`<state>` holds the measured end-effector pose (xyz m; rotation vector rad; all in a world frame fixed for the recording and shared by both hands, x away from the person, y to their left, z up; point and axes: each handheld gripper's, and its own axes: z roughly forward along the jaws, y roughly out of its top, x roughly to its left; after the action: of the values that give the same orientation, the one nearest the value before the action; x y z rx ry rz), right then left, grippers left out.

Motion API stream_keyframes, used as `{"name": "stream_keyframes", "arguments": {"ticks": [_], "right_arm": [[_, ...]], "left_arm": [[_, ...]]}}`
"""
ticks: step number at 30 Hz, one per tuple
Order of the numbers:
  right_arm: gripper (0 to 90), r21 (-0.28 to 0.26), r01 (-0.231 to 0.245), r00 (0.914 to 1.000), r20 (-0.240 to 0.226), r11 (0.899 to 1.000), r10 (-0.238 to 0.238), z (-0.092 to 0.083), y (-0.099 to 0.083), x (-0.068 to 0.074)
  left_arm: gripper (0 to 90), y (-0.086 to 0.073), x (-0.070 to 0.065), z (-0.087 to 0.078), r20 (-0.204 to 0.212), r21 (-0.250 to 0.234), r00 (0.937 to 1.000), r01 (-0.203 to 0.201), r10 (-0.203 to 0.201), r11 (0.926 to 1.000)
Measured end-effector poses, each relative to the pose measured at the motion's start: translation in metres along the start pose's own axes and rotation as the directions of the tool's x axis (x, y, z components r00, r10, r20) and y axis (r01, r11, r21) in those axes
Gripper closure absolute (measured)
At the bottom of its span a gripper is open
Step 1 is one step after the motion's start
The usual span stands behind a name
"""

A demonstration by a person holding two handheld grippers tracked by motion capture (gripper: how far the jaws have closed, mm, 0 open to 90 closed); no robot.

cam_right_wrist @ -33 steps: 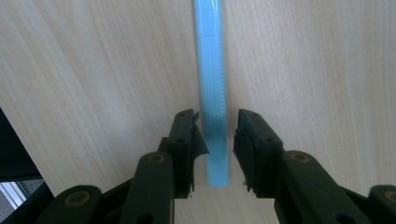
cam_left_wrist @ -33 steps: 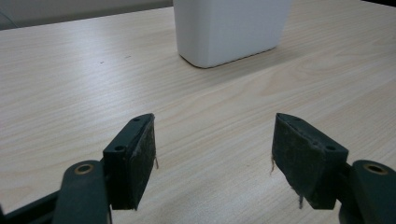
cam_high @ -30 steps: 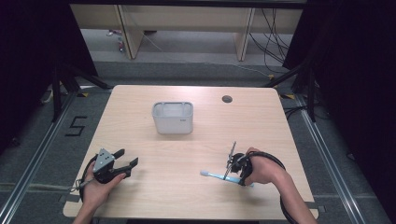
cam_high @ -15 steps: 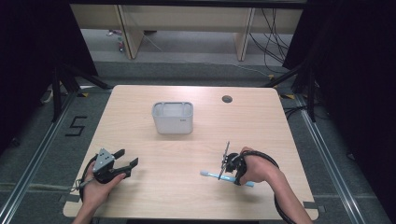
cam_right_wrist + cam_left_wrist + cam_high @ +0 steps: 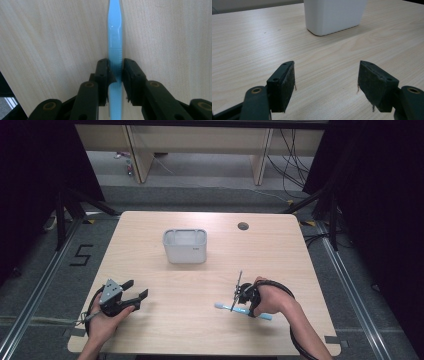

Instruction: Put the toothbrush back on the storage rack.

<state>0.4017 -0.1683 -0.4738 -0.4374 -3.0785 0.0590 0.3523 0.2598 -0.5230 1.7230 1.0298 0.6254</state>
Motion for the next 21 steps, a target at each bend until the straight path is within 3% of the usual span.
{"name": "stream_keyframes", "arguments": {"ticks": [1,5,13,15,16,17,21], "right_arm": [[74.6,0.002,-0.022,0.9998,-0.001,1.0,0.022,0.0002,-0.0002,0.0012],[75.7,0.002,-0.028,0.9996,0.0,1.0,0.028,0.0005,-0.0001,0.0015],[78.4,0.002,-0.021,0.9992,0.035,1.0,0.021,0.0013,0.0011,0.0044],[78.7,0.015,-0.024,0.9993,0.03,1.0,0.023,0.0006,0.0018,0.0051],[78.8,0.013,0.0,0.9993,0.036,1.0,-0.001,0.0008,0.0023,0.0045],[78.9,0.015,-0.02,0.9993,0.032,1.0,0.019,0.0002,0.0022,0.0059],[79.1,-0.006,-0.009,0.9996,0.028,1.0,0.009,0.0018,0.0006,0.0052]], "left_arm": [[29.5,0.0,0.0,0.0,0.0,0.0,1.0,0.0,0.0,1.0],[29.5,0.0001,-0.0002,0.0002,0.001,0.002,1.0,-0.002,0.002,1.0],[29.4,0.0001,-0.0004,0.0001,0.002,0.003,1.0,-0.002,0.002,1.0],[29.4,0.0,-0.0003,0.0001,0.003,0.002,1.0,-0.002,0.002,1.0],[29.4,0.0,-0.0003,0.0002,0.004,0.001,1.0,0.0,0.0,1.0],[29.4,0.0,-0.0002,0.0002,0.004,0.001,1.0,0.0,0.0,1.0],[29.4,0.0,-0.0001,0.0002,0.004,0.002,1.0,0.002,-0.002,1.0]]}}
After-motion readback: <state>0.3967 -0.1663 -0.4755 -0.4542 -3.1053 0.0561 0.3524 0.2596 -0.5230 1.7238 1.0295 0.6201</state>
